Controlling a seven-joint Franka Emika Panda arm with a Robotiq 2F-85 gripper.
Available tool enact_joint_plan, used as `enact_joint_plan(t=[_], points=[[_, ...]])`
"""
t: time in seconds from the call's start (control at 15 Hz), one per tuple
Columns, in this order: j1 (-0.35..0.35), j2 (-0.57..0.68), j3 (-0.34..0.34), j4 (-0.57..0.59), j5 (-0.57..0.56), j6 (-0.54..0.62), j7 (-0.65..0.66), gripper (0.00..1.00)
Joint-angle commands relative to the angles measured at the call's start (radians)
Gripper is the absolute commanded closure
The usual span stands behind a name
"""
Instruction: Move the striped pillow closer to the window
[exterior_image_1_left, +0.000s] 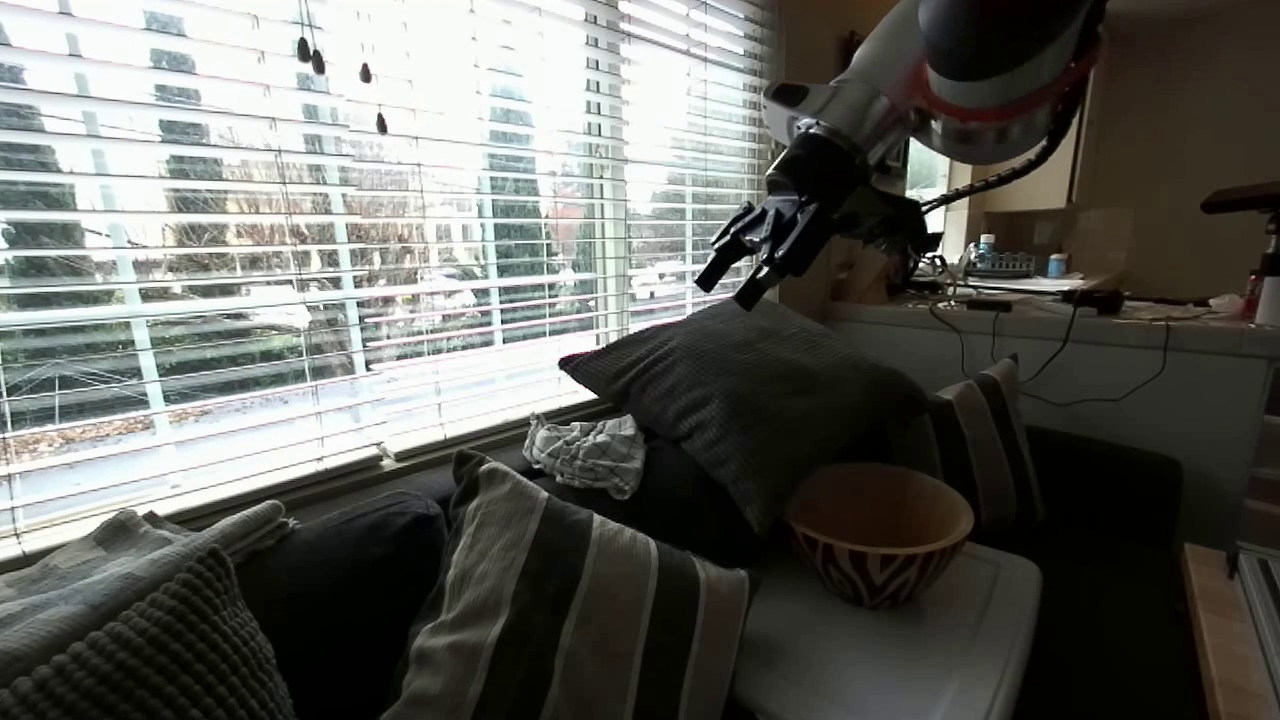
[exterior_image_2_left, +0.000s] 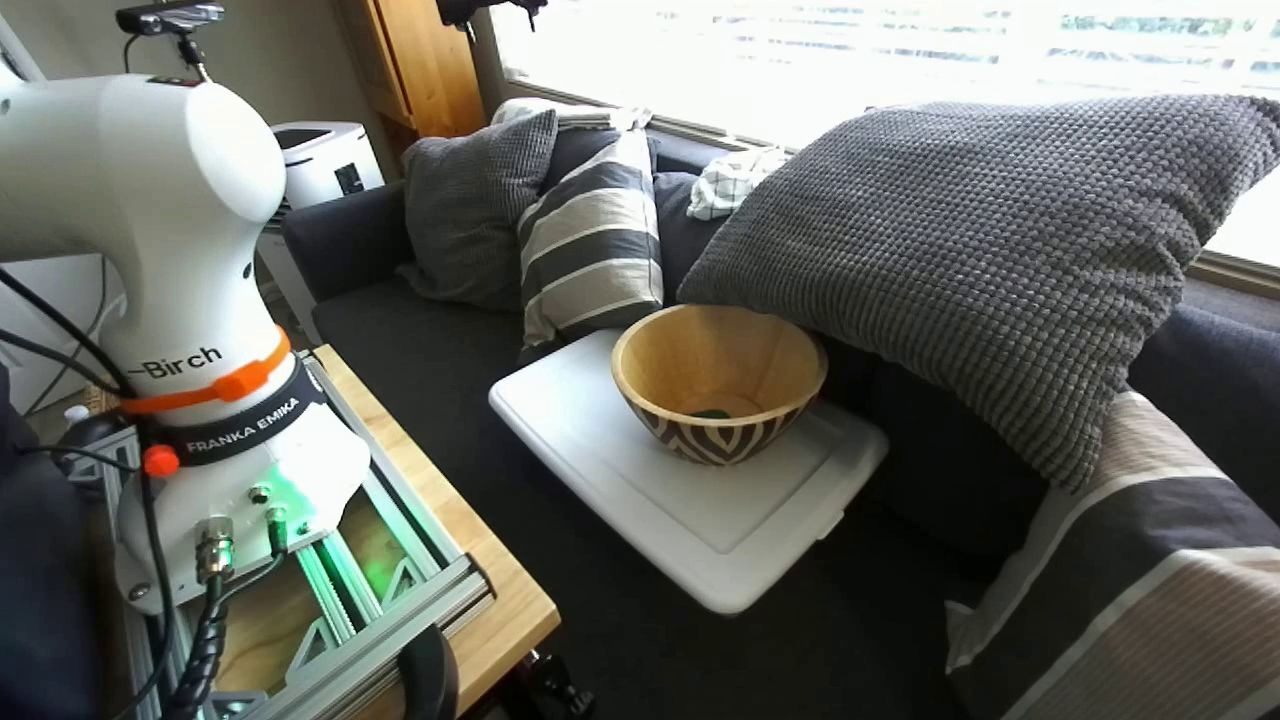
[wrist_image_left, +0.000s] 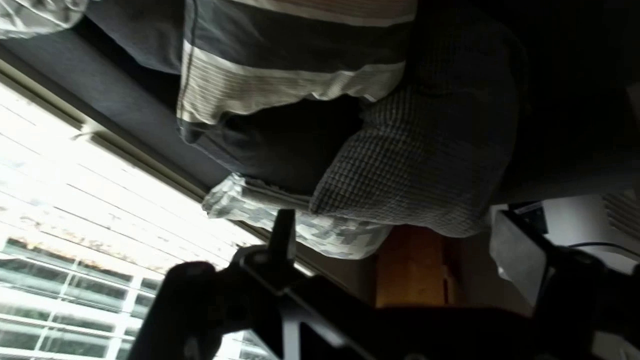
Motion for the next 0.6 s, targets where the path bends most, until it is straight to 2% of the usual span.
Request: enact_joint_plan(t=[0.0,0.2,0.33,0.4,0.47,0.53], points=[[0.216,0.066,-0.273,0.136,0.164,-0.219,-0.265,0.00],[0.315,0.165,-0.489,0.221,0.262,-0.481,-0.449,0.00],[0.357,0.267,-0.607,0.274,0.278,-0.660,-0.476,0.00],[0.332,0.341,-0.621,0.317,0.263,-0.718,-0.463,0.00],[0.142,0.215,-0.403,0.230,0.268,-0.646,-0.457,0.00],[0.132,0.248,-0.417,0.254,0.256,-0.682,-0.457,0.00]])
